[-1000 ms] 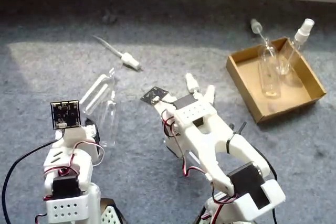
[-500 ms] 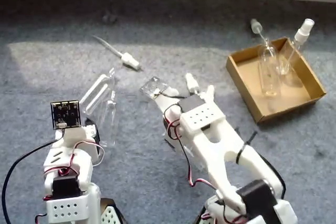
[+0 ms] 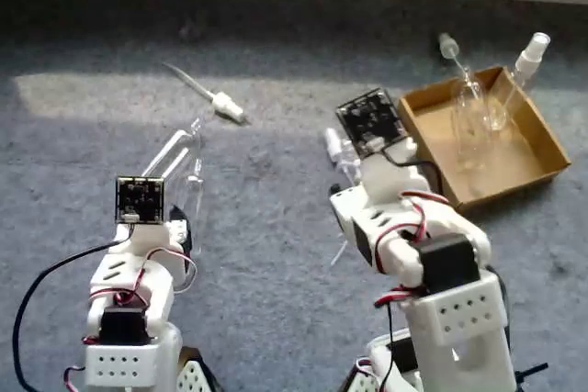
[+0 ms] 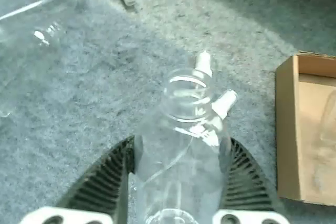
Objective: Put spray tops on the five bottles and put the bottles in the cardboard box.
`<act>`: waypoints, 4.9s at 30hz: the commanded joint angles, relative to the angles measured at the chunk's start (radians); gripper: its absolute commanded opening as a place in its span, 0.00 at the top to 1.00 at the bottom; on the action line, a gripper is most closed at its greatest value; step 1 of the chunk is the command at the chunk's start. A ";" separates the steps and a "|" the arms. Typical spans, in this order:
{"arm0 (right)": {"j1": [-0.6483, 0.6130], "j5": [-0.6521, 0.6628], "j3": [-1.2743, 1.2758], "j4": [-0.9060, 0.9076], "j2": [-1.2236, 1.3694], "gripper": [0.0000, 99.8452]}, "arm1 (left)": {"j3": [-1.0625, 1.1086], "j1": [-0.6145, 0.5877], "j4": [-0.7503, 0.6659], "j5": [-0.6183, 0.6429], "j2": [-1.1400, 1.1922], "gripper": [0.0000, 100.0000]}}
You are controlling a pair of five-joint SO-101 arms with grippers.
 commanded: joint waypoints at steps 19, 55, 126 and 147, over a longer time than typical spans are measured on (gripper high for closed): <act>0.173 -0.068 0.572 -0.206 -0.708 0.89 | -0.153 0.038 0.158 0.003 -0.007 0.99; 0.317 -0.167 0.878 -0.487 -0.771 0.89 | -0.964 0.463 0.321 -0.089 0.980 0.99; 0.344 -0.167 0.943 -0.578 -0.771 0.89 | -2.195 0.576 0.209 0.522 2.397 0.99; -0.008 -0.161 0.943 -0.650 -0.771 0.89 | -2.209 0.542 0.577 0.207 1.804 1.00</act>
